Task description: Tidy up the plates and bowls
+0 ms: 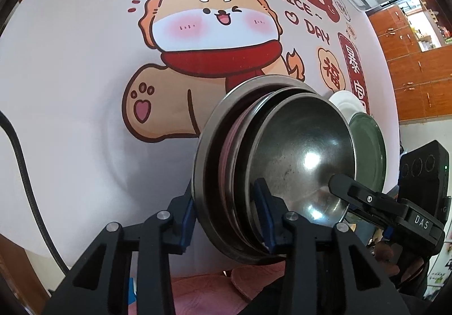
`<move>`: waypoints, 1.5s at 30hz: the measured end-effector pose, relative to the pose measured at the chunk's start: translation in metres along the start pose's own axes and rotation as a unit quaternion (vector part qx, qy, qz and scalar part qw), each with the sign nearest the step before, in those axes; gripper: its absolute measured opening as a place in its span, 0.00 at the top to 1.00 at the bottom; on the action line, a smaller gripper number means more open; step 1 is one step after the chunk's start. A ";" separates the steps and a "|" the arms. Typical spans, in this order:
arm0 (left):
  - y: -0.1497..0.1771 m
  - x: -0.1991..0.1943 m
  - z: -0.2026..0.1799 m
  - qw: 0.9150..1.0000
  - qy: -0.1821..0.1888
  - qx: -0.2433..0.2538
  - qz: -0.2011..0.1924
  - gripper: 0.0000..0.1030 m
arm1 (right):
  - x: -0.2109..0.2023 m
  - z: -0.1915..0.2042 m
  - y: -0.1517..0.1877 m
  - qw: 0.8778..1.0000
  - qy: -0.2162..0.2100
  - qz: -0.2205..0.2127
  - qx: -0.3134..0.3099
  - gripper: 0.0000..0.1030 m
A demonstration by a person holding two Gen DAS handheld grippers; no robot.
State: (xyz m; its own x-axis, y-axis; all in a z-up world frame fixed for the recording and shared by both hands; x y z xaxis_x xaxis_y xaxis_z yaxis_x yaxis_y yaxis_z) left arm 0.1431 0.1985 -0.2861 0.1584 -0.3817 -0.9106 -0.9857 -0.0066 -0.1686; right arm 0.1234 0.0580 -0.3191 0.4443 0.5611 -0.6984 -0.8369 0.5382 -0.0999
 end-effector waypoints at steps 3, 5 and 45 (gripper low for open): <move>-0.001 0.000 -0.001 1.000 0.000 0.004 -0.002 0.64 | 0.000 0.000 0.000 1.000 -0.001 -0.001 0.003 0.63; -0.001 0.000 -0.001 1.000 0.000 0.006 -0.004 0.64 | 0.001 0.000 0.000 1.000 -0.002 0.000 0.001 0.64; 0.007 -0.044 -0.121 0.984 0.000 0.150 -0.094 0.64 | -0.104 -0.020 -0.018 0.992 -0.037 -0.112 -0.044 0.67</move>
Point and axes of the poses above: each gripper's, at about its wrist camera, not at the fingertips, and x roughly the way its jaws point, z to its left, y to its underside, the point moved 9 cm from there along x, roughly the way its jaws point, and after that the axes turned 11 degrees about -z, right-handed, at the moved point
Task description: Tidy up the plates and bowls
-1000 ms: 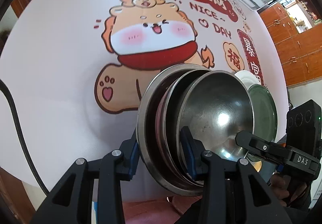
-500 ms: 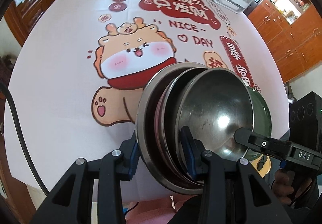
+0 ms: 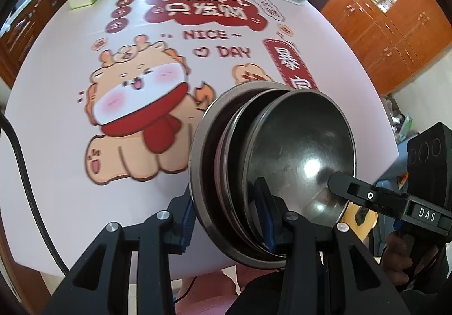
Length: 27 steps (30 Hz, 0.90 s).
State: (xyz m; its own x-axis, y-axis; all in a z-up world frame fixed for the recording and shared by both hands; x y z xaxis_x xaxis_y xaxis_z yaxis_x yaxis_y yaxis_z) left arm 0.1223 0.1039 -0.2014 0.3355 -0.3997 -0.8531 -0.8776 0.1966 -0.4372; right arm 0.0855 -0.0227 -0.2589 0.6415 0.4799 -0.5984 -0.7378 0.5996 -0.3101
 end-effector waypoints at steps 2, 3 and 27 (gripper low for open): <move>0.000 0.004 -0.012 1.000 0.005 0.009 0.004 0.64 | -0.009 -0.008 -0.004 1.000 0.007 -0.008 0.005 0.67; 0.001 0.006 -0.018 1.000 0.008 0.013 0.007 0.64 | -0.012 -0.011 -0.005 1.000 0.009 -0.011 0.007 0.67; 0.010 0.067 -0.121 0.997 0.039 0.016 0.072 0.63 | -0.070 -0.097 -0.045 0.997 0.061 0.000 0.041 0.67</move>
Point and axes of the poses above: each gripper's, at about its wrist camera, not at the fingertips, and x roughly the way its jaws point, z to its left, y to its underside, the point moved 9 cm from there along x, roughly the way its jaws point, and after that the axes turned 11 degrees about -z, right-handed, at the moved point
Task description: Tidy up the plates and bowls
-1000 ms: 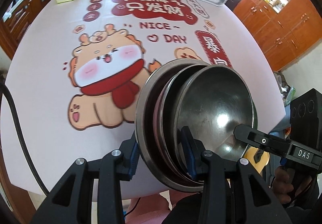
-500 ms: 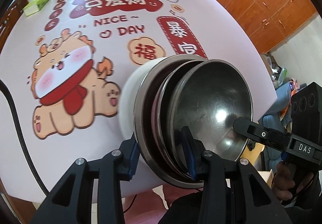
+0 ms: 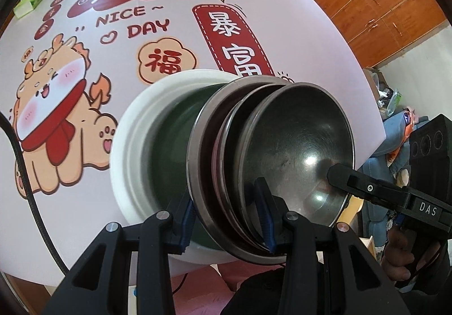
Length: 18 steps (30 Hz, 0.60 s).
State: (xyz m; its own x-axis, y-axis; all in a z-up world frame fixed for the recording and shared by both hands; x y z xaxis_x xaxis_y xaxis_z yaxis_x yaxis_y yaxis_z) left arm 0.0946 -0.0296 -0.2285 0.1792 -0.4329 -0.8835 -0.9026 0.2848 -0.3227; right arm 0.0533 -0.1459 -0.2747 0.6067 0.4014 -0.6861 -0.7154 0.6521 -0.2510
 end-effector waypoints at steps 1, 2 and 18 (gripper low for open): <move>0.000 0.002 -0.001 1.000 0.000 -0.004 0.002 0.63 | 0.001 -0.002 -0.002 1.000 0.001 0.004 0.000 0.67; 0.000 0.004 -0.001 1.000 -0.001 -0.008 0.004 0.63 | 0.002 -0.003 -0.004 1.000 0.001 0.008 0.000 0.67; 0.003 0.011 0.011 0.996 -0.028 -0.081 0.005 0.59 | 0.020 0.001 -0.017 0.996 -0.024 0.073 -0.043 0.67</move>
State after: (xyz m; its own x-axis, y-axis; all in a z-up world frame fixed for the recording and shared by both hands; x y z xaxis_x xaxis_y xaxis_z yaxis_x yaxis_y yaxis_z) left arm 0.0984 -0.0243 -0.2428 0.1876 -0.3805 -0.9055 -0.9551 0.1445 -0.2586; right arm 0.0783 -0.1481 -0.2833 0.5087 0.5199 -0.6863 -0.8230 0.5276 -0.2103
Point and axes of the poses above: each gripper's, at about its wrist camera, not at the fingertips, and x roughly the way its jaws point, z to its left, y to its underside, the point moved 9 cm from there along x, roughly the way its jaws point, and after that the axes turned 11 degrees about -z, right-handed, at the moved point
